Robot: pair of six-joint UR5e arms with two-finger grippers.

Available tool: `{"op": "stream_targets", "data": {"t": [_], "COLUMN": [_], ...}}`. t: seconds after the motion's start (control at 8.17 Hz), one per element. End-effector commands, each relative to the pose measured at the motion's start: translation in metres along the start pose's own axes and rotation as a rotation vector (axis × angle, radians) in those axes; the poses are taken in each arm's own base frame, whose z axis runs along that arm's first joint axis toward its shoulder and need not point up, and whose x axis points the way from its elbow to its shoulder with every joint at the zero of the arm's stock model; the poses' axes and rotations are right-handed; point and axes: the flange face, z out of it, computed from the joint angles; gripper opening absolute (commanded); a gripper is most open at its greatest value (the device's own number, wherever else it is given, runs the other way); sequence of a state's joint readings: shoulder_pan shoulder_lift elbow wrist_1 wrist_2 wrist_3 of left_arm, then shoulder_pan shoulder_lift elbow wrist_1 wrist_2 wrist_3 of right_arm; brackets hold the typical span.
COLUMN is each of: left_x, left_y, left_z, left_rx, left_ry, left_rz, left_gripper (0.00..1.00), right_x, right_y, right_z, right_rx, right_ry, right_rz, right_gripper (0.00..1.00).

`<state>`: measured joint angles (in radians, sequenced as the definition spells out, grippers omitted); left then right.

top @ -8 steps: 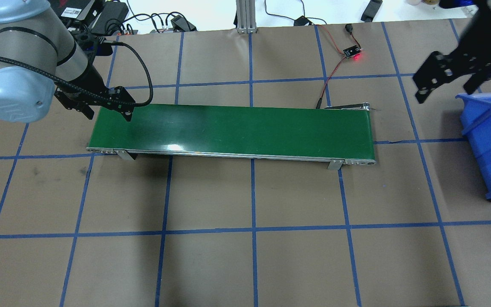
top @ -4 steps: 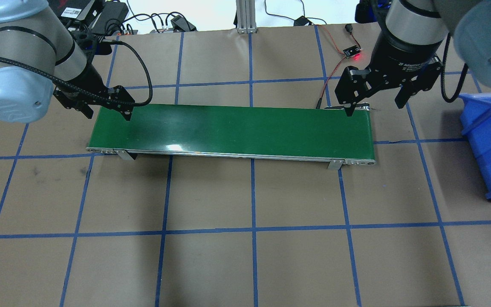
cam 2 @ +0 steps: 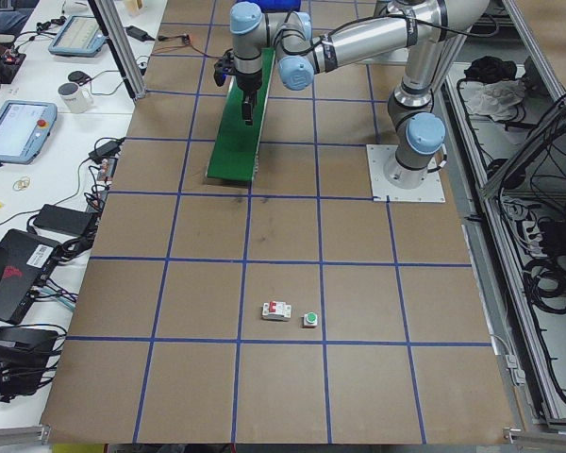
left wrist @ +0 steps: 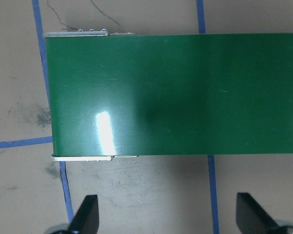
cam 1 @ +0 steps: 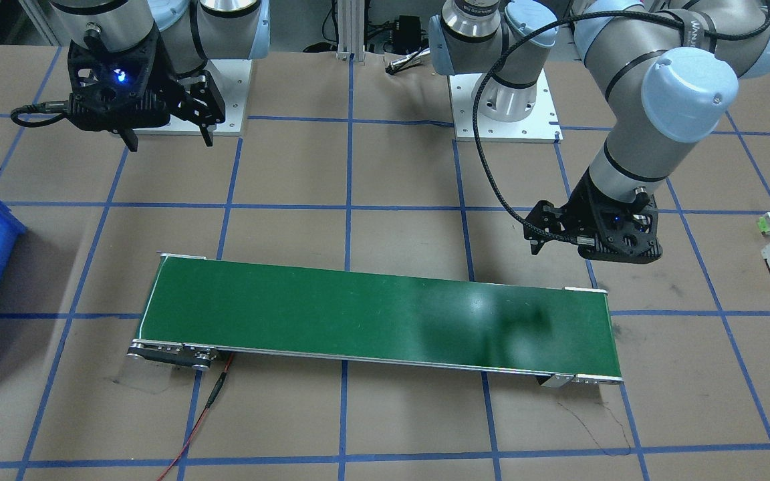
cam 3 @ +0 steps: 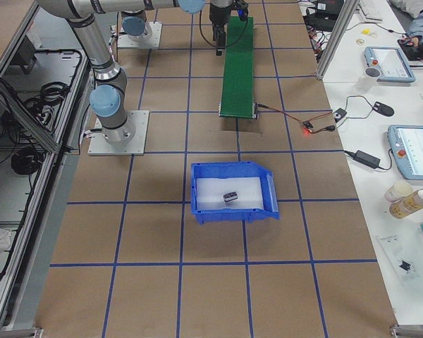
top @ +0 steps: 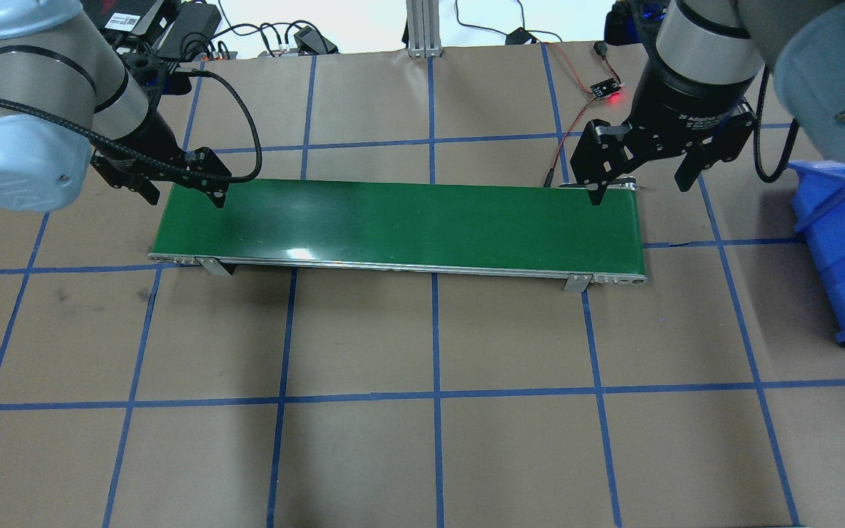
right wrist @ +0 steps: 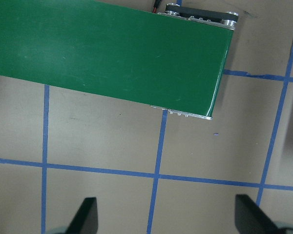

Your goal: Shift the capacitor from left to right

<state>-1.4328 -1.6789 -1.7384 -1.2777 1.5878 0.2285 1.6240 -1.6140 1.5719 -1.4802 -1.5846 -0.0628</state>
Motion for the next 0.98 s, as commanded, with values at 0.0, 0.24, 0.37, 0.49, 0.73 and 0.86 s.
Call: {"op": "stream_targets", "data": {"t": [0.0, 0.24, 0.37, 0.49, 0.73, 0.86], "left_x": [0.0003, -0.0001, -0.0003, -0.0001, 0.0001, 0.0002], "left_y": [-0.0008, 0.0001, 0.0003, 0.0019, 0.0019, 0.0018], "left_z": [0.0009, -0.0005, -0.0004, -0.0029, -0.0029, -0.0029], "left_rx": [0.000, 0.001, -0.001, 0.003, 0.003, 0.004], "left_ry": [0.005, -0.002, -0.003, -0.005, -0.004, -0.002], "left_rz": [-0.008, 0.004, 0.006, 0.008, 0.008, 0.006], "left_gripper": [1.00, 1.00, 1.00, 1.00, 1.00, 1.00], "right_x": [-0.0001, 0.0002, -0.0001, 0.0008, 0.0011, 0.0011], "right_y": [0.0005, 0.0005, -0.0001, 0.0000, 0.0000, 0.0000], "right_z": [0.0003, 0.0003, 0.0009, 0.0009, 0.0009, 0.0009], "right_rx": [0.001, 0.001, -0.001, -0.001, -0.002, -0.002], "right_ry": [0.002, 0.005, 0.002, 0.011, 0.014, 0.014], "right_rz": [-0.001, -0.001, -0.001, -0.001, -0.001, -0.001], "right_gripper": [1.00, 1.00, 1.00, 1.00, 1.00, 1.00]}}
